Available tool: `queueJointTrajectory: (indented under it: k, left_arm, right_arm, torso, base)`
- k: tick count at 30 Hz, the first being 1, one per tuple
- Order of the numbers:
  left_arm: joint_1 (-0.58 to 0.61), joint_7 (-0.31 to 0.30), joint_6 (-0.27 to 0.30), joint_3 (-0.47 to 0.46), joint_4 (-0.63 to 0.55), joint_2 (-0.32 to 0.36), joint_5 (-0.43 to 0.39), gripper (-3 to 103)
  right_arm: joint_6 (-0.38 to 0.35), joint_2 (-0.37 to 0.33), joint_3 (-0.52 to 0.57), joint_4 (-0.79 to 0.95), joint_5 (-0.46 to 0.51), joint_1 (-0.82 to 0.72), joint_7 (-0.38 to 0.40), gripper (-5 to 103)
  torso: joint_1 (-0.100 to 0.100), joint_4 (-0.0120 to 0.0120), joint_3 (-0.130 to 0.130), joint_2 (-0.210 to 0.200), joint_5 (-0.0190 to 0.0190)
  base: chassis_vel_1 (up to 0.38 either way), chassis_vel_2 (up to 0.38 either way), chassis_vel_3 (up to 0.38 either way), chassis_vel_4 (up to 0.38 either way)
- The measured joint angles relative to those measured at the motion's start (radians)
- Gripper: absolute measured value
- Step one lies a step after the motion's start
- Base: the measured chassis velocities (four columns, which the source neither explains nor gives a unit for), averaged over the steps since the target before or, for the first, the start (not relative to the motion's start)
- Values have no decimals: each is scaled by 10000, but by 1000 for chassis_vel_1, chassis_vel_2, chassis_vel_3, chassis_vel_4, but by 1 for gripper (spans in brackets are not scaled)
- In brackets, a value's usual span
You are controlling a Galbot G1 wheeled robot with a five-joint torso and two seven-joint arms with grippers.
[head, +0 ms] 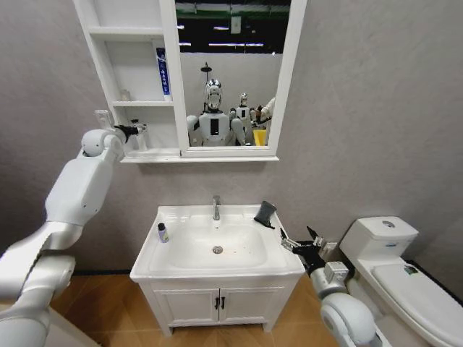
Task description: Move facial cleanser and shampoo from washbasin to cabinet, then wipe washbasin with towel.
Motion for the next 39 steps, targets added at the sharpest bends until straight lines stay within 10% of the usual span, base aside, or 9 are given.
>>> queueJointTrajectory:
  k: [10,15,29,39]
  left_arm:
    - [3434,-1627,392,-1943,-4927,1959,-2484,100]
    - [6175,-1954,105,-3114,-6603,2228,-2426,100]
    - [10510,480,-3505,-3320,-5161,-1792,3347,100]
    - [10851,1841,-4440,-3359,-3198,-2935,4685,100]
  right_arm:
    - [-34,86,-155,252,-205,-93,8,100]
    - [-78,182,-237,328,-305,-150,31,100]
    - [-83,783,-173,494,-707,-508,201,100]
    - [-96,732,-85,568,-677,-539,250,100]
  torso:
    - [-2,3,-2,1,3]
    - [-2,1,-2,1,-1]
    - [0,-2,0,0,5]
    - [0,1,0,0,4]
  base:
    - [0,0,0,0]
    - [0,0,0,0]
    - [0,0,0,0]
    - [0,0,0,0]
